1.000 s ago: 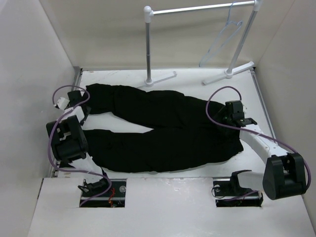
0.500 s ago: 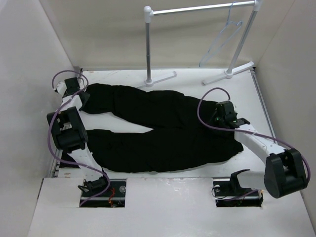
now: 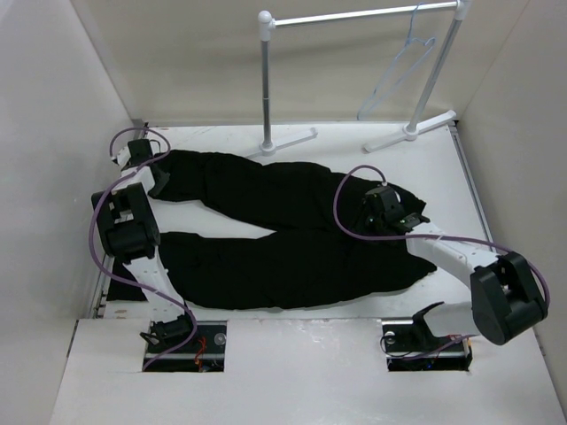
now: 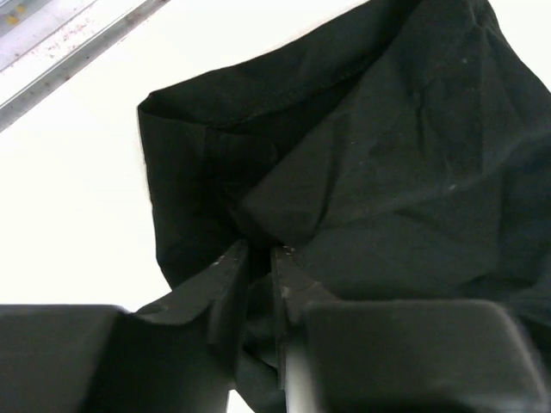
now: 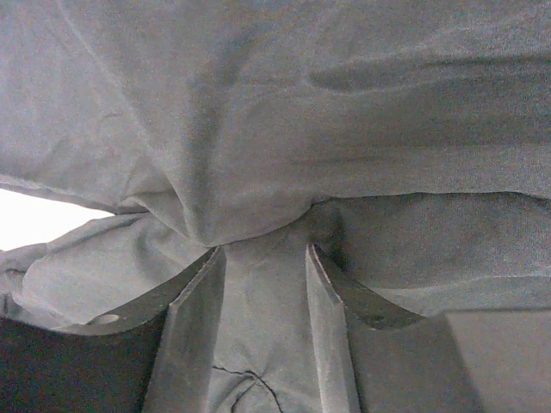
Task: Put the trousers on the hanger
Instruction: Flatten out the trousers at the center of the board.
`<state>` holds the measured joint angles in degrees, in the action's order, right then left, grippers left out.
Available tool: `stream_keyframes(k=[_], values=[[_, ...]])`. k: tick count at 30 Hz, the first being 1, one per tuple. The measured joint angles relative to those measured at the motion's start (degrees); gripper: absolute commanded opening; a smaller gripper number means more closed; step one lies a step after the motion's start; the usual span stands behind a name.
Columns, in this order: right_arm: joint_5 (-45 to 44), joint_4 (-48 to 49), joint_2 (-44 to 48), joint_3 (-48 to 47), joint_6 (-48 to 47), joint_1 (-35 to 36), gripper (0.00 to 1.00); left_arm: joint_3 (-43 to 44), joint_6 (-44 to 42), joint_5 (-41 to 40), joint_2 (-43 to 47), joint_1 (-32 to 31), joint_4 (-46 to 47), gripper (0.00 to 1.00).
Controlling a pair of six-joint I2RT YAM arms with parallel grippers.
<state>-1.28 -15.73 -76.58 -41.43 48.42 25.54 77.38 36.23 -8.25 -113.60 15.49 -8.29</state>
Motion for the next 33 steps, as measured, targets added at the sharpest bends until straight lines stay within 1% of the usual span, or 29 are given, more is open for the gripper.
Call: stream_keyframes(k=[2, 5, 8, 12, 16, 20, 21, 24, 26, 28, 30, 31, 33], values=[[0.0, 0.1, 0.0, 0.0, 0.0, 0.0, 0.53, 0.0, 0.0, -0.4, 0.0, 0.0, -0.1, 0.10], [-0.1, 0.1, -0.1, 0.0, 0.3, -0.1, 0.53, -0.1, 0.1, -1.2, 0.2, 0.4, -0.1, 0.09], [-0.3, -0.1, -0.7, 0.0, 1.0, -1.3, 0.51, -1.3, 0.7, -2.7, 1.5, 1.2, -0.1, 0.08], [-0.6, -0.8, -1.8, 0.1, 2.4, -4.7, 0.49, -2.6, 2.0, -5.5, 4.3, 2.5, -0.8, 0.09], [-1.3, -1.9, -1.8, 0.4, 3.5, -6.9, 0.49, -1.8, 4.0, -8.6, 4.3, 4.2, -2.8, 0.22], [-1.3, -2.9, -1.8, 0.7, 4.1, -8.3, 0.55, 0.9, 5.3, -10.0, 2.5, 5.5, -4.9, 0.50], [-1.4, -3.4, -1.6, 0.7, 4.1, -8.7, 0.58, 1.3, 5.4, -10.0, 2.4, 5.7, -4.9, 0.53], [-1.7, -4.9, 0.2, 0.6, 4.0, -9.6, 0.65, 1.4, 5.6, -9.9, 3.1, 5.5, -4.2, 0.53], [-2.1, -6.3, 1.9, -0.3, 3.5, -10.0, 0.65, 1.5, 5.5, -9.7, 4.0, 4.7, -3.6, 0.53], [-2.3, -7.0, 3.2, -2.3, 2.4, -10.4, 0.56, 3.6, 5.1, -9.1, 4.2, 3.6, -3.9, 0.52], [-2.4, -6.9, 3.5, -5.0, 1.4, -10.9, 0.37, 8.9, 4.2, -8.5, 2.4, 2.1, -5.4, 0.51], [-2.3, -6.8, 3.5, -6.2, 0.9, -11.2, 0.31, 12.4, 3.8, -8.3, 1.0, 1.3, -5.8, 0.50], [-2.0, -6.7, 3.3, -8.4, 0.4, -11.6, 0.29, 18.3, 2.7, -8.8, -1.7, 0.0, -5.9, 0.46]])
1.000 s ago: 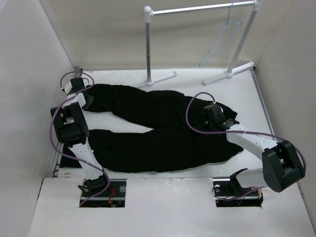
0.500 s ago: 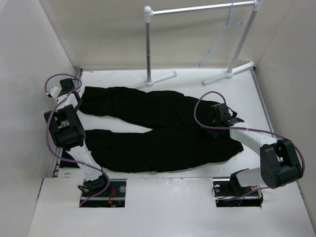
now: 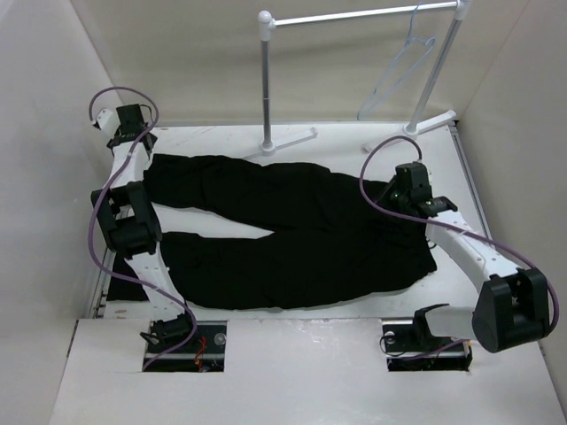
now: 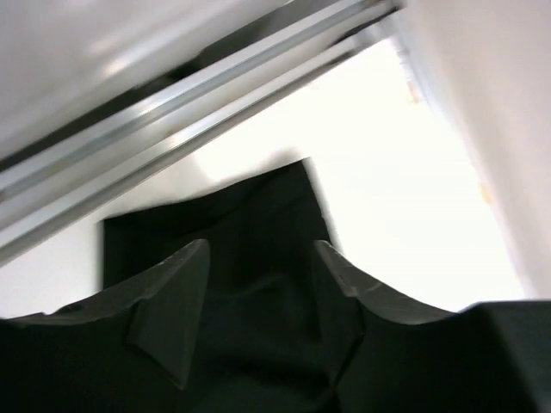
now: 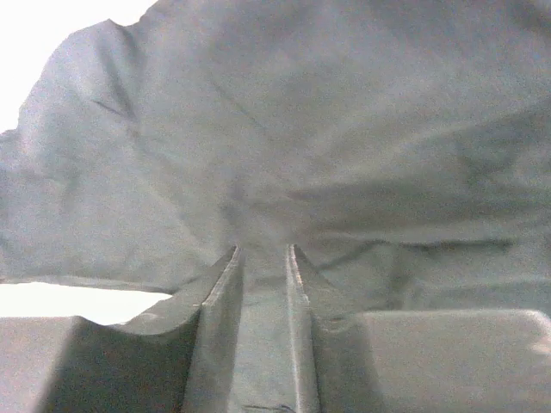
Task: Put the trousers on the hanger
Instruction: Flatten out the trousers at the center of the board.
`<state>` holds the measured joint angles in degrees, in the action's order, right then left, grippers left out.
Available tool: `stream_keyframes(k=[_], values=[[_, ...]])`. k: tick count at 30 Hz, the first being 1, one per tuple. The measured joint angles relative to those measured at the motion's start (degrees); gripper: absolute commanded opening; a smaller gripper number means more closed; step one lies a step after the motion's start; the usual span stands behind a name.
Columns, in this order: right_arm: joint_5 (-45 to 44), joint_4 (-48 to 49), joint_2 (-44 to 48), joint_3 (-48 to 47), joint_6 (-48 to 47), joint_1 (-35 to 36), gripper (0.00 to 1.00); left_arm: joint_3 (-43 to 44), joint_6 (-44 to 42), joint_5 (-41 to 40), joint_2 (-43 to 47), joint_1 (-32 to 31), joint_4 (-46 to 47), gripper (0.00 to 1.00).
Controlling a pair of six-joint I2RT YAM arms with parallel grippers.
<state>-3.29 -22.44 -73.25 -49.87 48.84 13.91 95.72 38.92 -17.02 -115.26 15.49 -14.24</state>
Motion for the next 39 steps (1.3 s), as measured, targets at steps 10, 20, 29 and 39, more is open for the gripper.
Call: stream_keyframes(k=[10, 20, 29, 39], values=[[0.9, 0.0, 0.0, -2.1, -1.8, -0.1, 0.49, 7.0, -2.1, -2.3, -5.7, -1.0, -4.0, 0.55], [2.3, 0.2, -0.8, -0.5, -2.6, 4.1, 0.49, 19.4, -2.0, 13.4, -22.4, -0.7, -5.7, 0.50], [2.4, 0.4, -1.1, 0.7, -2.3, 6.4, 0.59, 19.8, -1.0, 13.4, -23.1, -0.8, -5.0, 0.11], [0.9, 1.1, -4.3, 1.5, -1.9, -3.6, 0.65, 14.8, 1.0, 5.6, -18.2, -0.8, 1.9, 0.09]])
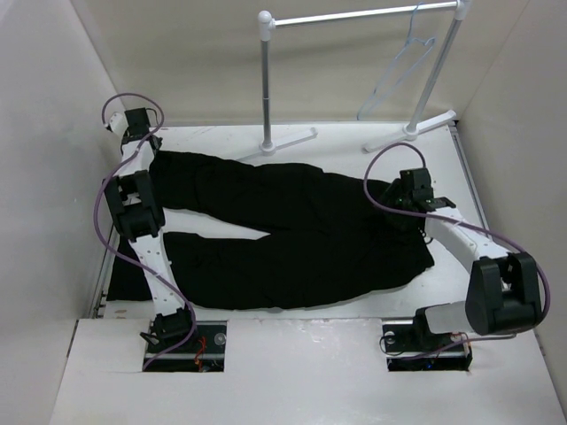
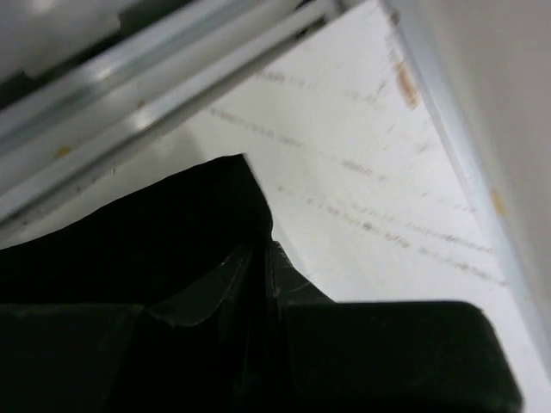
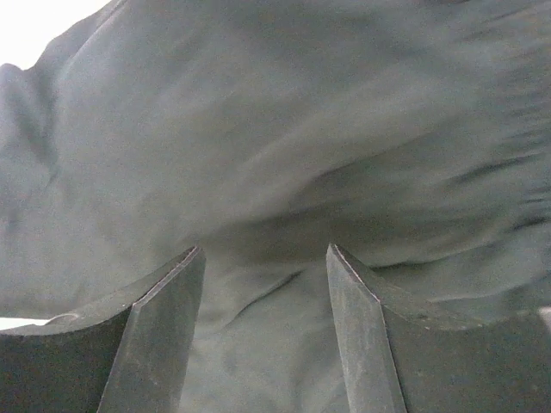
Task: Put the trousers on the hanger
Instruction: Flatten out the trousers at the center of the board, then fold the trousers at the center of the board.
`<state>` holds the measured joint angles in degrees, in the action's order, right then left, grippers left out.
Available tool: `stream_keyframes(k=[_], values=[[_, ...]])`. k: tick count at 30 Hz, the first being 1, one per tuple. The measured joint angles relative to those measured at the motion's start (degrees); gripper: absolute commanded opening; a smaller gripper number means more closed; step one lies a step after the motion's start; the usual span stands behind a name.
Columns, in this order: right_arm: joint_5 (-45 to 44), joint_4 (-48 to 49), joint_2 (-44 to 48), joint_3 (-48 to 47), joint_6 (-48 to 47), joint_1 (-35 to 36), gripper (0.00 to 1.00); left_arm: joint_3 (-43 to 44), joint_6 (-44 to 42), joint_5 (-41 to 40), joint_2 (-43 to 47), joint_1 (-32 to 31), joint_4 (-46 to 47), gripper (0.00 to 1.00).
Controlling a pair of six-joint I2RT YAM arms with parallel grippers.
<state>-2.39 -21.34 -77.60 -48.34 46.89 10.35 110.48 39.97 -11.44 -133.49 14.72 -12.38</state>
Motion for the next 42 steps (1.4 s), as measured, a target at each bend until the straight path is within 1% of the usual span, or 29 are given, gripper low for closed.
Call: stream_keyframes(k=[3, 6, 7, 11, 12, 14, 16, 18, 21, 25, 28, 29, 30, 33, 36, 40, 41, 42], values=[[-1.3, 0.3, -1.9, -0.2, -0.2, -3.3, 0.66, -0.1, 0.4, -1.5, 1.3, 0.0, 3.8, 0.12], [-2.6, 0.4, -4.9, -1.7, -0.7, -6.4, 0.68, -0.1, 1.0, -1.9, 1.2, 0.0, 7.6, 0.17], [-3.1, 0.6, -6.2, -2.6, -0.9, -7.3, 0.69, -0.1, 1.1, -2.0, 1.1, 0.0, 8.3, 0.22], [-4.7, 1.1, -12.2, -8.0, -2.1, -11.0, 0.71, 1.4, 1.4, -2.8, -1.0, -0.2, 10.3, 0.52], [-5.0, 1.4, -13.8, -9.6, -2.2, -11.7, 0.71, 1.7, 1.4, -2.9, -1.6, -0.2, 10.5, 0.57], [-5.6, 2.2, -17.1, -12.9, -2.5, -12.9, 0.71, 1.6, 1.5, -3.1, -1.9, -0.3, 10.3, 0.66], [-6.0, 2.7, -19.8, -15.5, -2.7, -13.8, 0.69, 0.1, 1.5, -3.2, -1.4, -0.3, 11.1, 0.70], [-6.3, 2.6, -22.0, -17.6, -3.0, -14.1, 0.66, -5.4, 1.7, -3.2, 1.7, -0.6, 12.5, 0.71], [-6.6, 1.9, -25.4, -20.6, -3.4, -14.4, 0.58, -16.9, 2.6, -3.8, 9.9, -1.6, 13.2, 0.71], [-6.6, 0.2, -28.5, -22.9, -4.4, -14.4, 0.48, -29.8, 4.6, -3.9, 22.3, -6.2, 14.8, 0.70], [-6.5, -1.4, -29.8, -23.8, -5.2, -14.4, 0.21, -37.8, 6.6, -3.0, 29.9, -11.0, 17.2, 0.67], [-6.3, -1.7, -30.2, -24.0, -5.4, -14.4, 0.13, -40.6, 7.2, -2.4, 32.0, -12.5, 17.9, 0.67], [-6.2, -1.9, -30.4, -24.1, -5.3, -14.5, 0.10, -43.4, 7.8, -1.8, 33.8, -13.6, 18.2, 0.67], [-6.0, -1.7, -30.3, -24.1, -5.1, -15.2, 0.07, -50.8, 9.1, -0.6, 37.7, -15.1, 18.0, 0.66], [-6.0, -1.3, -29.8, -24.1, -4.2, -17.4, 0.06, -56.5, 9.7, 0.5, 41.1, -15.6, 16.2, 0.64], [-6.3, -0.9, -28.5, -24.5, -1.1, -22.6, 0.05, -63.3, 10.1, 1.9, 50.5, -15.9, 11.9, 0.60], [-6.4, -0.6, -28.5, -24.8, -0.3, -23.8, 0.08, -64.8, 10.0, 2.2, 53.8, -16.0, 10.4, 0.60], [-6.4, -0.3, -28.4, -25.3, 0.8, -25.0, 0.15, -66.2, 10.0, 2.4, 57.2, -15.8, 9.0, 0.60]])
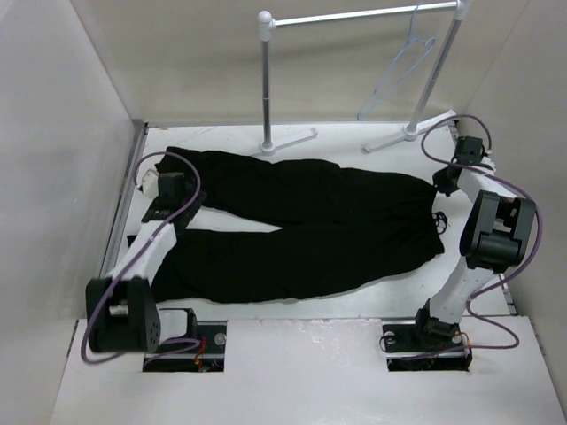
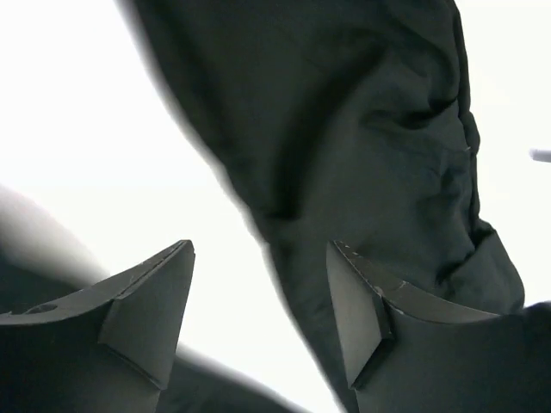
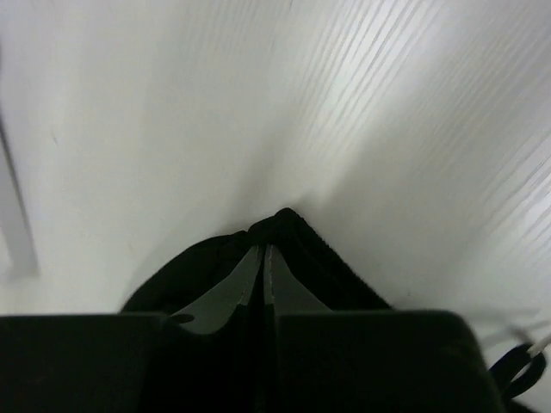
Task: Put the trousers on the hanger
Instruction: Fold the trousers at the center of the board.
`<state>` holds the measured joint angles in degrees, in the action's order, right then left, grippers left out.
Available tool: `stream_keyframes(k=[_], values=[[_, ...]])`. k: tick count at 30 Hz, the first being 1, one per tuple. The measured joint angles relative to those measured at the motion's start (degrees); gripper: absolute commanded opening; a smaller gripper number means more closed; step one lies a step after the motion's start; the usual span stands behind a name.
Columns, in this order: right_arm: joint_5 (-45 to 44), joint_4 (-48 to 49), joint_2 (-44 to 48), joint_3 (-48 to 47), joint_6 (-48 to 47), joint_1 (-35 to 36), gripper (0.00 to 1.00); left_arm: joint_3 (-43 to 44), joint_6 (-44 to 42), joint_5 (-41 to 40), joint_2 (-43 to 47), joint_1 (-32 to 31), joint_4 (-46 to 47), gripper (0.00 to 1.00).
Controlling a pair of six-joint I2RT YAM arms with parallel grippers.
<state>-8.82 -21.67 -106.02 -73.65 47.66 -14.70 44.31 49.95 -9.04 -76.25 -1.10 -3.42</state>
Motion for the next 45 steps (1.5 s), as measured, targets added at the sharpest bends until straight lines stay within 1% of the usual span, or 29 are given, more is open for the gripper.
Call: stream_keyframes(k=[2, 4, 5, 6, 7, 8, 10, 11, 12, 14, 15, 16, 17, 19, 21, 25, 28, 30, 32, 34, 36, 41, 45], values=[[-0.2, 0.8, 0.0, -1.0, 1.7, -1.9, 0.39, -2.1, -0.3, 0.0, 6.6, 0.8, -3.5, 0.60], [-0.5, 1.7, 0.0, -2.0, 3.1, -2.6, 0.57, -3.7, -0.8, -0.5, 13.3, 2.2, -7.9, 0.60], [-0.6, 2.3, 0.0, -2.4, 3.6, -2.6, 0.65, -4.3, -1.0, -1.0, 16.2, 3.0, -10.4, 0.60], [-0.6, 2.9, 0.3, -2.6, 3.9, -2.3, 0.70, -4.7, -1.1, -1.7, 19.0, 3.8, -13.2, 0.60], [-0.7, 3.1, 0.8, -2.6, 4.2, -1.7, 0.75, -5.0, -1.2, -2.5, 21.5, 4.6, -16.0, 0.60], [-0.7, 3.1, 1.6, -2.4, 4.5, -0.9, 0.76, -5.3, -1.3, -3.3, 23.5, 5.4, -18.5, 0.60], [-1.0, 3.7, 5.1, -0.7, 4.7, 1.8, 0.75, -5.8, -1.2, -4.6, 27.0, 7.4, -24.2, 0.60], [-1.2, 4.3, 7.8, 0.9, 4.8, 3.6, 0.70, -6.1, -0.9, -5.0, 28.4, 8.5, -26.9, 0.59], [-1.3, 4.9, 10.8, 2.6, 4.9, 5.5, 0.60, -6.4, -0.7, -5.2, 29.6, 9.8, -29.6, 0.58], [-1.4, 6.6, 18.1, 7.4, 5.0, 10.3, 0.32, -7.2, -0.1, -5.3, 31.4, 12.1, -34.7, 0.54], [-1.4, 7.4, 22.1, 10.1, 5.3, 13.2, 0.24, -7.5, 0.2, -5.4, 32.3, 13.1, -37.6, 0.52], [-1.5, 8.0, 25.5, 12.5, 5.6, 15.8, 0.20, -7.8, 1.0, -5.6, 33.0, 14.0, -40.3, 0.52], [-1.4, 8.5, 28.9, 15.0, 5.8, 18.9, 0.19, -8.0, 1.9, -5.6, 33.5, 14.6, -42.8, 0.52], [-0.8, 8.8, 34.2, 19.3, 6.3, 23.7, 0.20, -8.0, 4.0, -5.3, 33.7, 15.9, -47.2, 0.52], [0.3, 8.4, 38.1, 22.8, 6.6, 26.9, 0.25, -8.0, 5.7, -5.0, 33.1, 17.6, -49.3, 0.53], [2.8, 6.9, 44.2, 28.7, 6.6, 30.6, 0.37, -9.6, 7.7, -5.6, 29.2, 21.1, -49.4, 0.54], [4.5, 4.9, 48.7, 32.3, 6.4, 33.2, 0.43, -12.2, 8.3, -6.4, 27.3, 23.9, -49.0, 0.54], [5.4, 3.6, 50.9, 33.9, 6.1, 34.7, 0.47, -12.6, 8.7, -7.6, 27.3, 25.5, -49.4, 0.52], [6.3, 2.7, 52.5, 35.5, 5.7, 35.5, 0.53, -12.6, 9.1, -9.0, 27.2, 26.4, -49.0, 0.42], [7.3, 1.2, 53.6, 36.4, 5.1, 35.5, 0.57, -12.6, 9.3, -9.6, 26.8, 25.8, -49.2, 0.40], [8.1, -0.3, 54.5, 36.9, 4.5, 35.5, 0.60, -12.6, 9.7, -9.7, 25.9, 24.0, -49.6, 0.39], [9.6, -3.1, 58.8, 37.1, 3.1, 35.5, 0.62, -12.6, 13.5, -9.2, 24.9, 18.9, -51.7, 0.49], [10.6, -4.3, 60.8, 37.1, 1.6, 35.3, 0.63, -14.9, 17.1, -8.6, 24.9, 18.2, -50.5, 0.50]])
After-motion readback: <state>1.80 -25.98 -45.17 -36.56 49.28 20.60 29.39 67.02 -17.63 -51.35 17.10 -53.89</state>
